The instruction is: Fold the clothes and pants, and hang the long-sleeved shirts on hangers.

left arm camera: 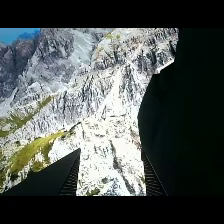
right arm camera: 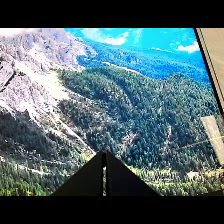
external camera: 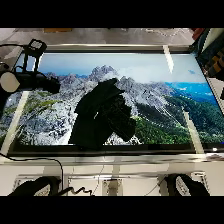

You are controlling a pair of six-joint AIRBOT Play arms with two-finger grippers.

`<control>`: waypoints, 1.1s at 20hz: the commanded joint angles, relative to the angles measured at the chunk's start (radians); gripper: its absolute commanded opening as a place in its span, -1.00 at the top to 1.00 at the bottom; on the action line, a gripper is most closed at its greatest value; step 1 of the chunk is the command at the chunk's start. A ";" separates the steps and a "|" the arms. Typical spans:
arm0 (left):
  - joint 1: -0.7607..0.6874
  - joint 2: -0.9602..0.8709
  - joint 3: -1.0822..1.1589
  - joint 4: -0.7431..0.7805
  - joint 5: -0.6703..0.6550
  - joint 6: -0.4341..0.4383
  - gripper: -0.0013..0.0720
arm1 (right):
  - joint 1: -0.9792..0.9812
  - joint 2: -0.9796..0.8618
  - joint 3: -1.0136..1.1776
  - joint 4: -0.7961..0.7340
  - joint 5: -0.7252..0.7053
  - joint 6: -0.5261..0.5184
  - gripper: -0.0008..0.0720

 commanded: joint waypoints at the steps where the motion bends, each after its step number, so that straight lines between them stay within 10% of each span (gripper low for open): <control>1: 0.001 0.001 0.000 0.000 0.000 0.000 -0.17 | 0.001 0.000 0.000 0.000 0.000 0.000 0.87; 22: 0.001 0.001 0.000 0.000 0.000 0.000 -0.17 | 0.001 -0.028 -0.009 0.135 -0.042 0.015 0.87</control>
